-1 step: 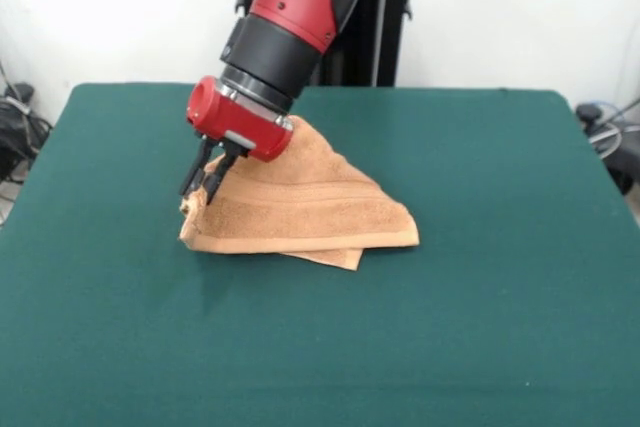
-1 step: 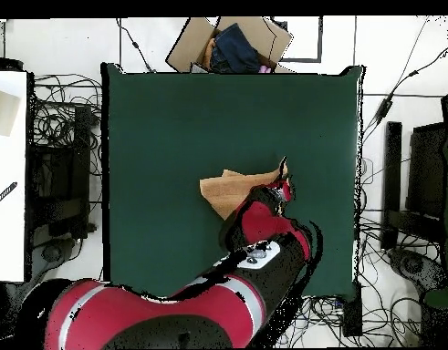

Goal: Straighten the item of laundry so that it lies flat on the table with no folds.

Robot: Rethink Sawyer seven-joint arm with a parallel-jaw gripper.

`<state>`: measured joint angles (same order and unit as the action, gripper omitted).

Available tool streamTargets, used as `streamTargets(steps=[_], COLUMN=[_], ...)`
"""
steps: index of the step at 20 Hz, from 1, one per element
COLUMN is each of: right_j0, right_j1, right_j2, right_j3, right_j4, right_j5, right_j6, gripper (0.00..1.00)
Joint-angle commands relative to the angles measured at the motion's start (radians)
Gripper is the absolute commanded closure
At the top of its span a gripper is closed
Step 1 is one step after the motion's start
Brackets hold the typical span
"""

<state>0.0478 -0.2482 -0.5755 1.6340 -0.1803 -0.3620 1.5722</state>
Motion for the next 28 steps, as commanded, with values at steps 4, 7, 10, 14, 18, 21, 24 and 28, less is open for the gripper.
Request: streamTargets(steps=[4, 7, 10, 14, 18, 21, 24, 28], right_j0=[-0.090, -0.123, -0.139, -0.216, -0.337, -0.456, -0.579, -0.666], right_j1=[-0.070, -0.109, -0.143, -0.245, -0.345, -0.376, -0.373, -0.335], right_j2=[0.236, 0.269, 0.267, 0.382, 0.605, 0.789, 0.971, 1.119], right_j3=[-0.030, -0.015, 0.000, 0.001, -0.005, 0.001, 0.002, -0.023], right_j4=[-0.133, -0.215, -0.253, -0.377, -0.509, -0.563, -0.599, -0.592], right_j5=[0.009, -0.002, -0.028, 0.046, 0.180, 0.274, 0.355, 0.429], right_j6=[0.155, 0.149, 0.157, 0.159, 0.134, 0.086, 0.023, -0.059], gripper=[1.00, 1.00, 1.00, 1.00, 1.00, 1.00, 1.00, 1.00])
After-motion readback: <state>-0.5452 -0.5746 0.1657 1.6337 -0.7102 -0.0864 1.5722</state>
